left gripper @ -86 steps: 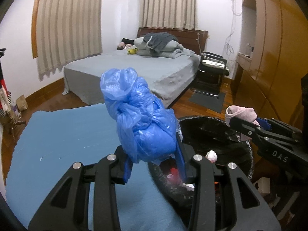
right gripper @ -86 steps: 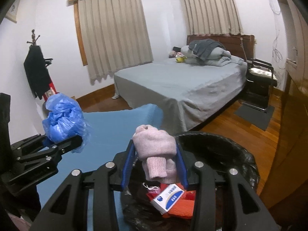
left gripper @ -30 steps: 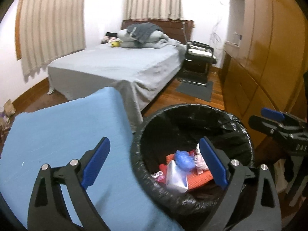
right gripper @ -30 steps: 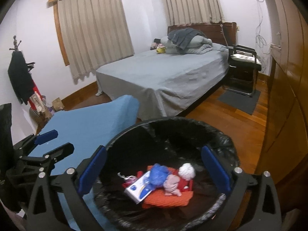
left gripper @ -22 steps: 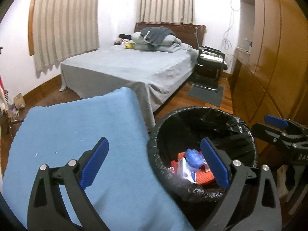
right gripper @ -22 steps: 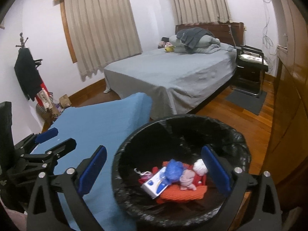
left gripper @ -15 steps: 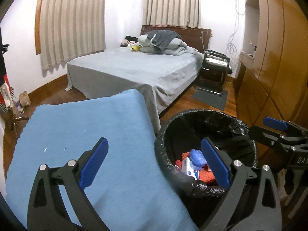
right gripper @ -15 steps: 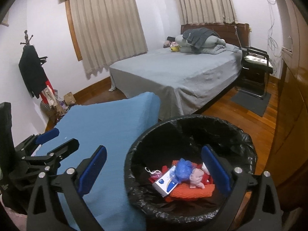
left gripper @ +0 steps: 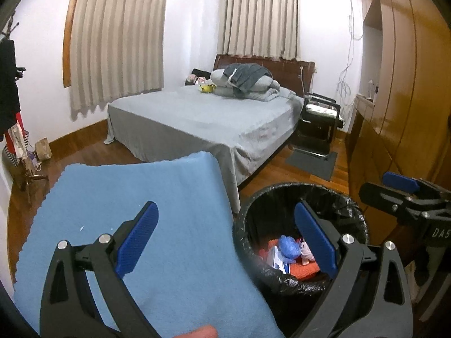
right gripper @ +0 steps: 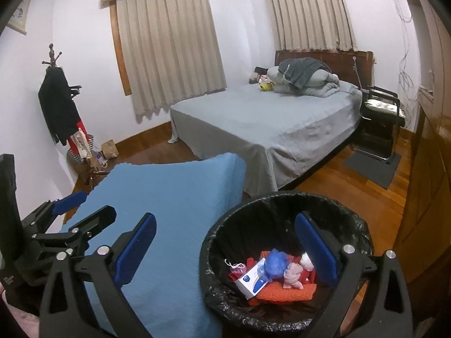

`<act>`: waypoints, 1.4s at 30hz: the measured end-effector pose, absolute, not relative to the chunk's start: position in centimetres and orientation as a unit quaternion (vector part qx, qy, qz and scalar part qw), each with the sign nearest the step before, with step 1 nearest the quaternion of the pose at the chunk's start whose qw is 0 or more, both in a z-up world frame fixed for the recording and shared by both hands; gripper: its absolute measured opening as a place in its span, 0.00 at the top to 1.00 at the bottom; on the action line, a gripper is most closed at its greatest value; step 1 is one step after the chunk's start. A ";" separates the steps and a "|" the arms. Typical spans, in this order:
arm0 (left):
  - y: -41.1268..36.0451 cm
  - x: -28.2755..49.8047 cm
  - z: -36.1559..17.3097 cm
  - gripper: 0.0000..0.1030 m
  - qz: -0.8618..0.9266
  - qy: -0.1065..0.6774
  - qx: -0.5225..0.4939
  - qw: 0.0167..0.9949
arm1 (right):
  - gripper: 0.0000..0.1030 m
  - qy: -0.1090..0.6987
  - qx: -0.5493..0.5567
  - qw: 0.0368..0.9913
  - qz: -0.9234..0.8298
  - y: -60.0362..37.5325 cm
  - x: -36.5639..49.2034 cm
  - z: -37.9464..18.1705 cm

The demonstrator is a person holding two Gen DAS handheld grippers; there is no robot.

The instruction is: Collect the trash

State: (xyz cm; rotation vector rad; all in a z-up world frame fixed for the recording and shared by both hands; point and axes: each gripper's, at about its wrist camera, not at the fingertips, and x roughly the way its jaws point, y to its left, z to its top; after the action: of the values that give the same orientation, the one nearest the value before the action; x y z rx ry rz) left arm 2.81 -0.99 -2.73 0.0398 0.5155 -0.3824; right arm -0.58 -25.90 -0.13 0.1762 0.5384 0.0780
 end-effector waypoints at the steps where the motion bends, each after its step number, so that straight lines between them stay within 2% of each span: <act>1: -0.9 2.7 -2.6 0.08 -0.188 0.252 0.019 0.949 | 0.06 0.264 0.086 0.960 0.039 -25.9 -0.6 0.0; 42: -0.3 2.3 -1.6 0.08 -0.177 0.244 0.017 0.953 | 0.06 0.258 0.083 0.962 0.042 -25.5 -0.6 0.3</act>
State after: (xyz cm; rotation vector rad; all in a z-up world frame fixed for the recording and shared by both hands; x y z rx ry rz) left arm 2.27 -0.27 -1.60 0.0355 0.4958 -0.3590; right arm -0.62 -25.46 0.32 0.1687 0.5224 0.0849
